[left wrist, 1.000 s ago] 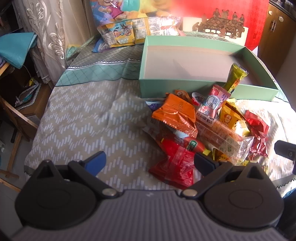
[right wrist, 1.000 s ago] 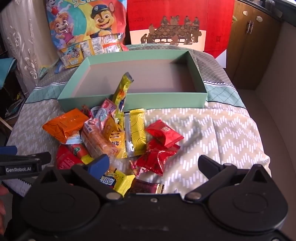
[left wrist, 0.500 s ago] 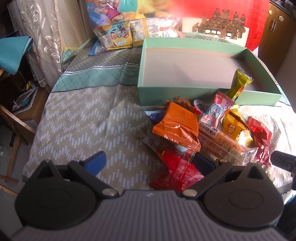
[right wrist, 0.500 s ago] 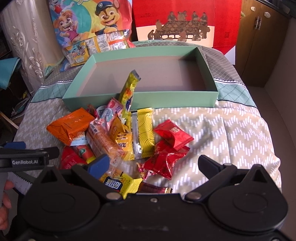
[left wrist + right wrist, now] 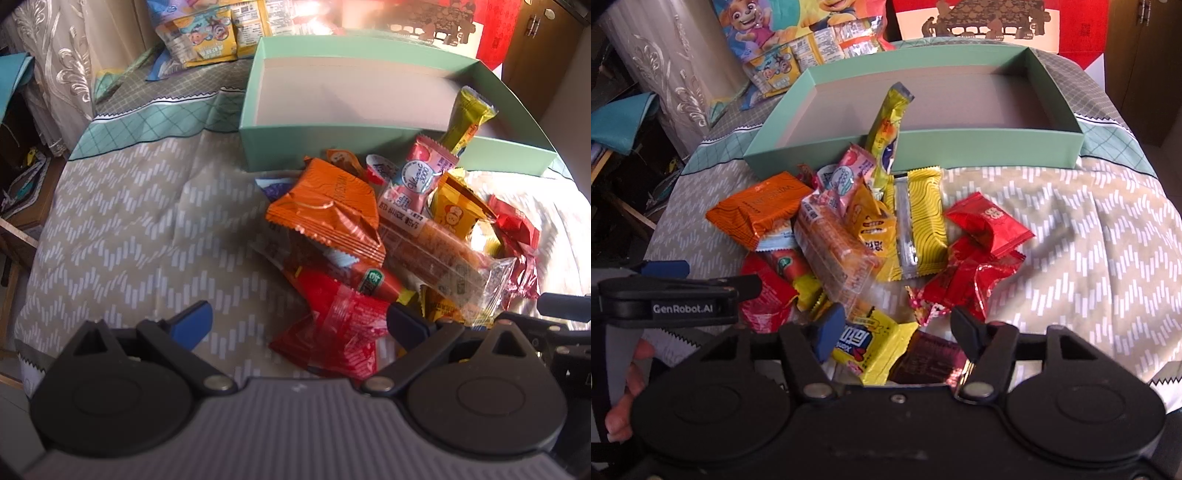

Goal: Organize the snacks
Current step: 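Move both tools toward the snack heap beside the green box, then grasp the red snack packet with the left tool while the right grasps the yellow biscuit pack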

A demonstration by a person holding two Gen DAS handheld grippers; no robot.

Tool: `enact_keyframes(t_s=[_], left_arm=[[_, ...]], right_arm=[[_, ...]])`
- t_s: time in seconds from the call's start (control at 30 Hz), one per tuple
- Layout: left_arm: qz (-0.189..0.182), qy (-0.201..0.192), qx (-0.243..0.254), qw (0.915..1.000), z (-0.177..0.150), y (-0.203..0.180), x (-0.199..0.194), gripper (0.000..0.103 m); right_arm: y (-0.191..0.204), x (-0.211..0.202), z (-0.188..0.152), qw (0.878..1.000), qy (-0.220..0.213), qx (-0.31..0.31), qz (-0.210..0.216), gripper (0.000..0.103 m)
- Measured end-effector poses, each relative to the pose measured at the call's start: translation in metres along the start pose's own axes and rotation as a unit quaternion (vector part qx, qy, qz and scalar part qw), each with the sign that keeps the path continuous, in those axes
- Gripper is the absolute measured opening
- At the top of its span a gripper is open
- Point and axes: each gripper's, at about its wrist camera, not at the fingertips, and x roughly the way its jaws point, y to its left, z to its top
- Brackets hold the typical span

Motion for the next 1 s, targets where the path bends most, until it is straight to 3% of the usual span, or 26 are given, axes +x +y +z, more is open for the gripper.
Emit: enact_keyframes(t_s=[0.2,0.27,0.6,0.67,0.73,0.83,0.9,0.97,1.0], left_arm=[[0.0,0.007,0.036,0.9993,-0.013,-0.006,0.017,0.103],[0.013,0.02,0.04,0.9989,-0.018,-0.003,0.024,0.099],[0.01,0.021,-0.002,0.9997,-0.027,0.037,0.025,0.1],[0.006,0.022,-0.004,0.9997,-0.027,0.038,0.026,0.1],[0.007,0.016,0.005,0.9998,-0.027,0.035,0.026,0.099],[0.003,0.003,0.028,0.9996,-0.027,0.027,0.025,0.087],[-0.011,-0.004,0.035,0.9993,-0.027,0.024,0.023,0.069],[-0.011,-0.008,0.039,0.9991,-0.028,0.023,0.022,0.066],[-0.013,-0.008,0.039,0.9991,-0.029,0.025,0.022,0.065]], right_arm=[[0.016,0.021,0.002,0.999,0.021,-0.043,0.026,0.063],[0.023,0.027,0.002,0.998,0.022,-0.06,0.024,0.064],[0.045,0.026,-0.013,0.992,0.052,-0.109,0.04,0.065],[0.051,0.027,-0.014,0.991,0.051,-0.118,0.042,0.074],[0.06,0.029,-0.017,0.99,0.046,-0.129,0.037,0.078],[0.068,0.034,-0.018,0.988,0.038,-0.145,0.027,0.077],[0.071,0.045,-0.016,0.988,0.039,-0.148,0.028,0.075],[0.073,0.054,-0.017,0.987,0.055,-0.151,0.026,0.049],[0.07,0.055,-0.018,0.987,0.065,-0.14,0.037,0.047]])
